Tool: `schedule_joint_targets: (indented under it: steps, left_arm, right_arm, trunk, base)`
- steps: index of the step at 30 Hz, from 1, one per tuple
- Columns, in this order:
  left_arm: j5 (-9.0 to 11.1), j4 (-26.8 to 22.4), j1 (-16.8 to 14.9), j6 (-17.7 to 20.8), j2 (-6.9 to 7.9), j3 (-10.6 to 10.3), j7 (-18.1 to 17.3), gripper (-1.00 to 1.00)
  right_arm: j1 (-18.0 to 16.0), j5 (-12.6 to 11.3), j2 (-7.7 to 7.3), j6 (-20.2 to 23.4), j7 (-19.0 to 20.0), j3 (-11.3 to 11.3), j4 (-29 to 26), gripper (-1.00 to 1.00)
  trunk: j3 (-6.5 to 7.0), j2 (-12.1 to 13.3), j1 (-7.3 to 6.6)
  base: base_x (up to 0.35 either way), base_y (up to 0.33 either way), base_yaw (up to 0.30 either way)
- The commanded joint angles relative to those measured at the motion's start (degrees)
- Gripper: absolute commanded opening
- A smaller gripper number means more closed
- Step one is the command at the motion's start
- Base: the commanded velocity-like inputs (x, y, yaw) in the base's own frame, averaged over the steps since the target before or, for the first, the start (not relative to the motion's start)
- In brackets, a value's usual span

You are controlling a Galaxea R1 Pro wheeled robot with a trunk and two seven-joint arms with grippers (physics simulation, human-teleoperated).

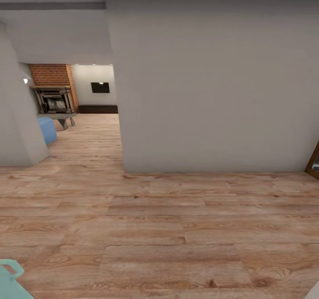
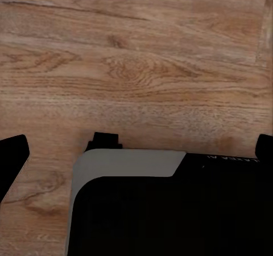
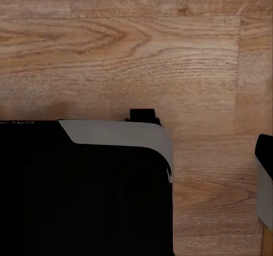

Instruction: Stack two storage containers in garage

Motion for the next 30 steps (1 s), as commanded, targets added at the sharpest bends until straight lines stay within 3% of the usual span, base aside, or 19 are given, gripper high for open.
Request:
schedule_joint_targets:
  steps: [1,25,30]
  left_arm:
    - [0.56,0.08,-0.05,-0.14,0.01,-0.06,-0.35,1.00]
    - [0.62,0.08,-0.05,-0.05,0.01,-0.06,-0.35,1.00]
    - [0.62,0.08,-0.05,-0.05,0.01,-0.06,-0.35,1.00]
  right_arm:
    - [-0.07,-0.36,0.08,-0.26,-0.02,0.44,0.18,1.00]
    - [-0.07,-0.28,0.09,-0.03,0.01,0.44,0.20,1.00]
    - [-0.07,-0.21,-0.01,-0.19,0.01,0.44,0.20,1.00]
  trunk:
    - [-0.07,-0.04,0.03]
    - [-0.07,-0.04,0.03]
    - [-0.07,-0.04,0.03]
  base:
    - [0.322,0.000,0.000]
    - [0.322,0.000,0.000]
    - [0.322,0.000,0.151]
